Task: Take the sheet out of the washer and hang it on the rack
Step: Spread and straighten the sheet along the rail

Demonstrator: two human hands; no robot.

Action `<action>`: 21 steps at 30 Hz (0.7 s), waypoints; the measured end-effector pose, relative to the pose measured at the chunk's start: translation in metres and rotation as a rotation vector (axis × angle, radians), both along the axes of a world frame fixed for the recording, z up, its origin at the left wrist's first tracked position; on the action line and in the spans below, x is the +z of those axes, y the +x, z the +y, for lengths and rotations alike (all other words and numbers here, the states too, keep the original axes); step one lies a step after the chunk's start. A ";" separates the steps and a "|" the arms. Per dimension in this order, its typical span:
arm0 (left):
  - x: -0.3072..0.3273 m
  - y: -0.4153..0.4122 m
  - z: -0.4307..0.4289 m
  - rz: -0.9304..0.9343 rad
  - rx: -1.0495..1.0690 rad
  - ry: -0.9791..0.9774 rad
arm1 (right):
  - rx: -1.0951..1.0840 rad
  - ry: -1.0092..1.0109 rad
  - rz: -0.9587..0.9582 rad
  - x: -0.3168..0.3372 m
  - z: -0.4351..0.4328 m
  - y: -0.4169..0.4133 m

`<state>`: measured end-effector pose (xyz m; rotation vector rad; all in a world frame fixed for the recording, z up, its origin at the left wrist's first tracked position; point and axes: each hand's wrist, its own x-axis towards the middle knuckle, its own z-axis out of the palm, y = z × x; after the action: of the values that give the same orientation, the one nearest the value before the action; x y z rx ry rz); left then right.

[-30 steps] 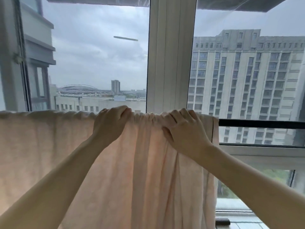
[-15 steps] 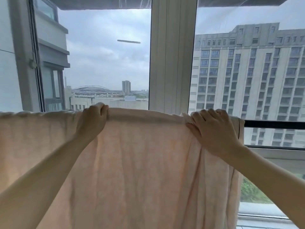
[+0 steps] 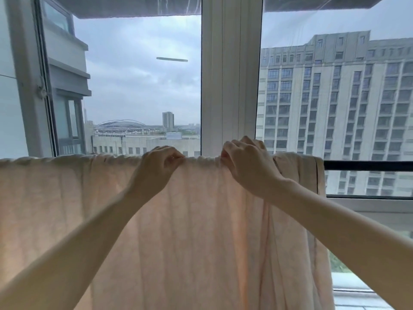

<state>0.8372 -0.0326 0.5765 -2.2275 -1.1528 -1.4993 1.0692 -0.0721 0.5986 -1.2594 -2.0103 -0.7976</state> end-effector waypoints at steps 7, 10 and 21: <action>0.000 -0.027 0.004 -0.120 0.461 0.025 | 0.063 -0.048 0.070 -0.005 0.001 0.026; -0.003 -0.011 0.001 -0.102 0.361 0.058 | 0.062 -0.053 0.092 -0.006 0.001 0.030; 0.005 0.046 0.002 -0.029 -0.029 0.057 | 0.168 -0.025 0.119 -0.004 0.002 0.004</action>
<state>0.8832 -0.0302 0.5812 -2.2012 -1.0761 -1.5614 1.0730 -0.0705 0.5950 -1.1069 -2.0041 -0.6054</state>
